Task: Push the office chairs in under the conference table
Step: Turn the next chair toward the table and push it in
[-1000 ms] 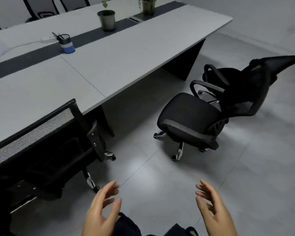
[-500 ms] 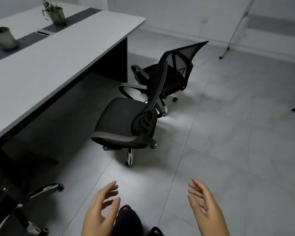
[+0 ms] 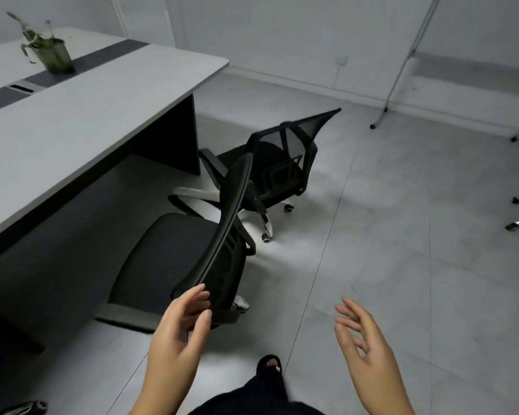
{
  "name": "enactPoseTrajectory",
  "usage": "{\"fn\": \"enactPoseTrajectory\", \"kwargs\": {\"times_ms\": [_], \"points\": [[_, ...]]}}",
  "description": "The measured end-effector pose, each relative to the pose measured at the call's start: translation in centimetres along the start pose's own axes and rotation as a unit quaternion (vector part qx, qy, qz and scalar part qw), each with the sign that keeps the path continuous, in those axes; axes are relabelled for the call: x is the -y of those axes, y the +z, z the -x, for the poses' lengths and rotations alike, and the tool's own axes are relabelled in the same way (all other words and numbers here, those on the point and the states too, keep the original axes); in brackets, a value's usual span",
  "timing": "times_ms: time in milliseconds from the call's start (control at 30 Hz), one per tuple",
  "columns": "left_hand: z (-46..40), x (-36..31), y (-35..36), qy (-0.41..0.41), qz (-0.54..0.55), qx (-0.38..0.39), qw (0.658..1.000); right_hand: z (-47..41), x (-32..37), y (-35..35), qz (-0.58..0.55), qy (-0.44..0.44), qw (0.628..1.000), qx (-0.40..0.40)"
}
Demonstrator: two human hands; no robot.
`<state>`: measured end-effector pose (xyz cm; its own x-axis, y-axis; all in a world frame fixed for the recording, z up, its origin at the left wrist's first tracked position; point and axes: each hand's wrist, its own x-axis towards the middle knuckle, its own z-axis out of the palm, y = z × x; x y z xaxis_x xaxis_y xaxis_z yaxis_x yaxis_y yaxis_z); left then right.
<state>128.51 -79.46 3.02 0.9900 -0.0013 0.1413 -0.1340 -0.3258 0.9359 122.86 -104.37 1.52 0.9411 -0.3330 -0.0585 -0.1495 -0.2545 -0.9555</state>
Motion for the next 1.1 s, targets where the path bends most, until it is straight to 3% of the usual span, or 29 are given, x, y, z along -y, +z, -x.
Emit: {"fn": "enactPoseTrajectory", "kwargs": {"times_ms": [167,300,433,533,700,767,833,933,1100], "points": [[-6.6,-0.8,2.7,0.000,-0.024,-0.013,1.000,-9.2,1.9,-0.8,0.008,-0.015,0.999,0.038],[-9.3,0.0,3.9,-0.031,-0.053,-0.073,0.995,-16.6,2.8,0.1,0.017,-0.030,0.995,0.097],[-10.2,1.4,4.6,-0.090,-0.087,-0.154,0.980,-23.5,3.6,2.8,0.036,-0.044,0.976,0.209],[-11.1,2.4,6.4,-0.141,-0.125,-0.210,0.959,-29.2,5.0,5.2,0.066,-0.086,0.942,0.317],[-13.3,4.0,10.9,-0.202,-0.299,-0.206,0.910,-38.1,5.8,8.9,0.170,-0.236,0.843,0.452],[-14.5,4.4,11.8,-0.208,-0.395,-0.206,0.871,-41.0,5.3,11.0,0.231,-0.336,0.770,0.491],[-15.5,4.5,12.1,-0.228,-0.446,-0.212,0.839,-43.6,4.7,13.2,0.306,-0.429,0.673,0.520],[-16.4,4.7,11.9,-0.244,-0.479,-0.217,0.815,-46.2,4.0,16.6,0.350,-0.566,0.555,0.499],[-16.6,5.9,10.9,-0.228,-0.492,-0.236,0.807,-47.9,4.0,20.1,0.326,-0.648,0.477,0.496]]}}
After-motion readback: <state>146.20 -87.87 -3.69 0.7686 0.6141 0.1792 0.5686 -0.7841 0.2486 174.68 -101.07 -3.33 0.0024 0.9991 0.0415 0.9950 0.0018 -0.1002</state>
